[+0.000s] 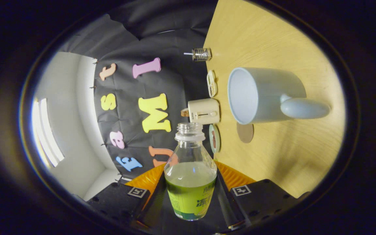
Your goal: Take the bottle from table, then pour the juice into the cup, finally place the bottle on the coaster
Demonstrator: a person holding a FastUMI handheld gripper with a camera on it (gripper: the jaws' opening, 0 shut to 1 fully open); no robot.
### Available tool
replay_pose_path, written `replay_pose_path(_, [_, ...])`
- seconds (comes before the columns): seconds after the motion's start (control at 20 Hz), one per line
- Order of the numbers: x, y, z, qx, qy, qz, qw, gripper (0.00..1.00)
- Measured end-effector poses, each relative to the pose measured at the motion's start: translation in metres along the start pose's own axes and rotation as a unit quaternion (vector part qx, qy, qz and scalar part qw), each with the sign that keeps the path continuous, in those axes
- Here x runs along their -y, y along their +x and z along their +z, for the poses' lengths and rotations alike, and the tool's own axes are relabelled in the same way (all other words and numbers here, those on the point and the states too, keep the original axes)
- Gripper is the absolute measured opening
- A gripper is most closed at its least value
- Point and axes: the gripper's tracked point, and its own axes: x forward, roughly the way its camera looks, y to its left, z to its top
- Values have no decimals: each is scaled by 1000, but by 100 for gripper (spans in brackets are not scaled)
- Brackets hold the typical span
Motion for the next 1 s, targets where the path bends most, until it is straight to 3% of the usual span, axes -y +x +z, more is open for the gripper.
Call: replay_pose_path(1.0, [-8, 6, 25, 1, 117, 8, 993, 79])
